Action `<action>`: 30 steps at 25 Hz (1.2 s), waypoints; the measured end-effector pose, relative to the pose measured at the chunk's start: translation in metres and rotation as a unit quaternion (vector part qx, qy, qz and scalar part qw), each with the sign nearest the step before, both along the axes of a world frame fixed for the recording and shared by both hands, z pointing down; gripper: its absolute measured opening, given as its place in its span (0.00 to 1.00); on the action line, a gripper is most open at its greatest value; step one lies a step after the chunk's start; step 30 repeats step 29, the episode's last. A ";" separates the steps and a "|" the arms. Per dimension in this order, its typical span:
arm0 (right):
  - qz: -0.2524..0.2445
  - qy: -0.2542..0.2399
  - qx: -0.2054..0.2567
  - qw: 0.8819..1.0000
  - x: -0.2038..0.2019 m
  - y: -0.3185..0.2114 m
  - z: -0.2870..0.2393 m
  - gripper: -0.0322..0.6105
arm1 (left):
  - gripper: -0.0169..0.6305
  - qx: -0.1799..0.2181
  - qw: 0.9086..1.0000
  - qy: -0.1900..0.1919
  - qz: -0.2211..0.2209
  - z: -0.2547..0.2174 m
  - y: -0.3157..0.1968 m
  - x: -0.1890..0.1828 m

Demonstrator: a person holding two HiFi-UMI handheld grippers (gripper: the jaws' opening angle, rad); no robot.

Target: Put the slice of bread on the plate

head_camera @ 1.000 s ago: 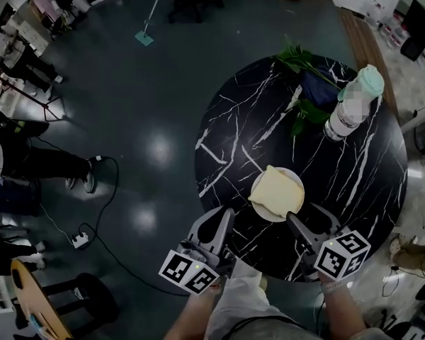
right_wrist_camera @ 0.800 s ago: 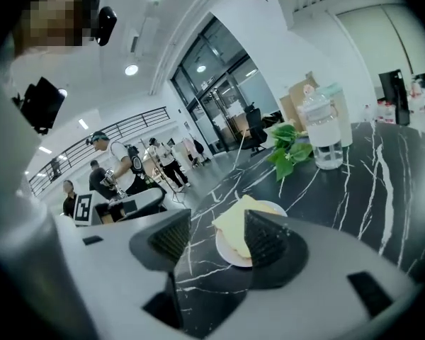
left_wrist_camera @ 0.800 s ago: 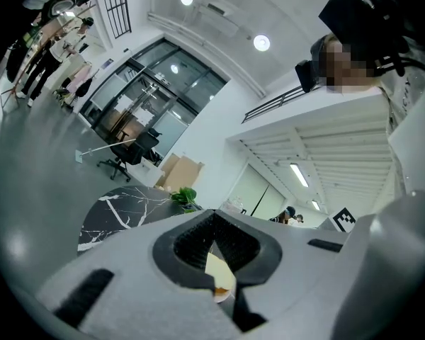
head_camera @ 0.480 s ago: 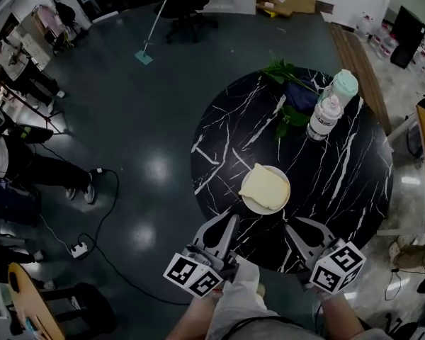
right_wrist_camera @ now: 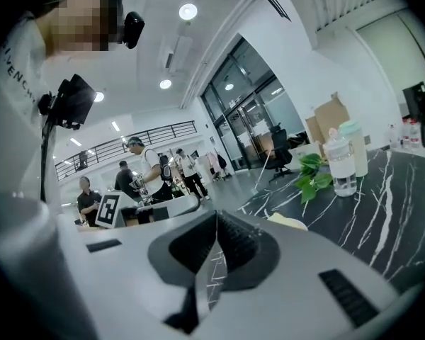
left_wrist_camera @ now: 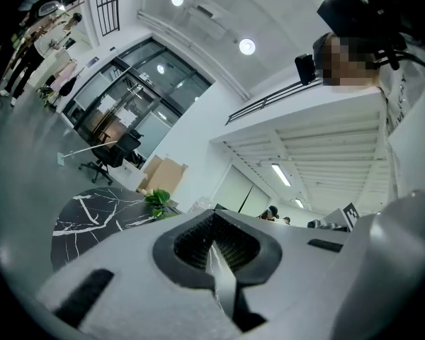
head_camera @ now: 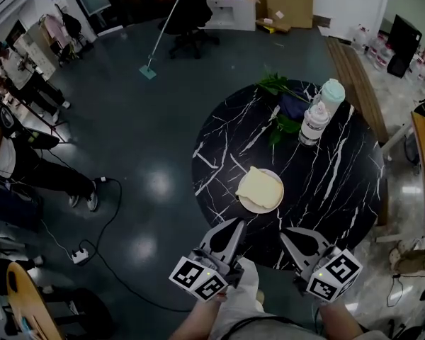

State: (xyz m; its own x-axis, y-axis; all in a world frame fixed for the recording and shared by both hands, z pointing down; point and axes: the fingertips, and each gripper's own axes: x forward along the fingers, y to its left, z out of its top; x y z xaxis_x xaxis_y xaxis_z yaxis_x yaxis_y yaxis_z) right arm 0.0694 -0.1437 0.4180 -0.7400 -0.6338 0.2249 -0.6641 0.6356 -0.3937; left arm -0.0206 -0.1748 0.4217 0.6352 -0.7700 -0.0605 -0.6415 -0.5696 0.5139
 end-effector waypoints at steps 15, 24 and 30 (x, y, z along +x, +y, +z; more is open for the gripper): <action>0.012 -0.003 0.029 0.999 0.012 0.010 -0.027 0.07 | 0.04 0.023 1.000 -0.009 0.018 -0.028 0.011 0.016; 0.015 -0.003 0.041 0.999 0.008 0.011 -0.039 0.07 | 0.04 0.039 0.999 -0.004 0.018 -0.046 0.010 0.011; 0.015 -0.001 0.045 0.999 0.001 0.015 -0.045 0.07 | 0.04 0.044 0.999 -0.004 0.015 -0.052 0.013 0.002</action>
